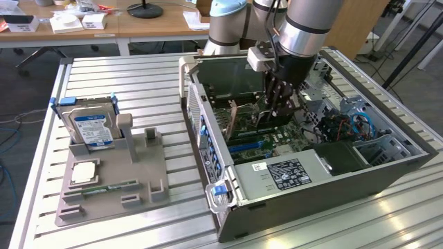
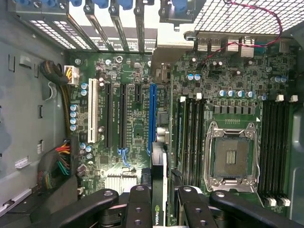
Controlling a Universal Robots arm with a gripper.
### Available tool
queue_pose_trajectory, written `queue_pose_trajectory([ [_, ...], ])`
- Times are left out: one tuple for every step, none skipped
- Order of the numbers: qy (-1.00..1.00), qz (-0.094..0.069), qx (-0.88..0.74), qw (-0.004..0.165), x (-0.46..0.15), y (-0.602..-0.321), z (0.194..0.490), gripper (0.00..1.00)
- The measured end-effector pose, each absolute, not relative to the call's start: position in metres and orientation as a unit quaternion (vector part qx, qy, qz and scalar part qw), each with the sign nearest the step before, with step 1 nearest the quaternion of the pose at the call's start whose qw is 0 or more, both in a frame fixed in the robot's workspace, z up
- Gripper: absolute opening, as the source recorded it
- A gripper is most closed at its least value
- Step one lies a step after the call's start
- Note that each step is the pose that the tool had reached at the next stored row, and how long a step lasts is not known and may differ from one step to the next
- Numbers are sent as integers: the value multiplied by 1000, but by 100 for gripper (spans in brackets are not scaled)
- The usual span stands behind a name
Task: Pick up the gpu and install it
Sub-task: 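Insert the gpu into the slot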
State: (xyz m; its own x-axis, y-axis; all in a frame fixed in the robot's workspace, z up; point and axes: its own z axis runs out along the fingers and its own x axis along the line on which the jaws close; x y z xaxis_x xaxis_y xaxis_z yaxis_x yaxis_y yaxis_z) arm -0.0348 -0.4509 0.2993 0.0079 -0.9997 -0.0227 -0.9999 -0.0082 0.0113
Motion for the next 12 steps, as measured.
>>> queue_pose_trajectory([
  [704,12,-710,4,-35,-451,299,26],
  [704,12,-710,4,-35,-451,299,26],
  [704,12,-710,4,-35,-451,299,26],
  [704,12,-710,4,-35,-451,299,26],
  [704,12,-710,4,-35,-451,299,26],
  [704,12,-710,4,-35,-452,299,26],
  [704,12,-710,4,-35,-452,299,26],
  [704,12,-710,4,-35,-453,299,26],
  [704,12,-710,4,-35,-453,299,26],
  [704,12,-710,4,-35,-454,299,26],
  [704,12,-710,4,-35,-455,299,26],
  [704,12,-710,4,-35,-455,299,26],
])
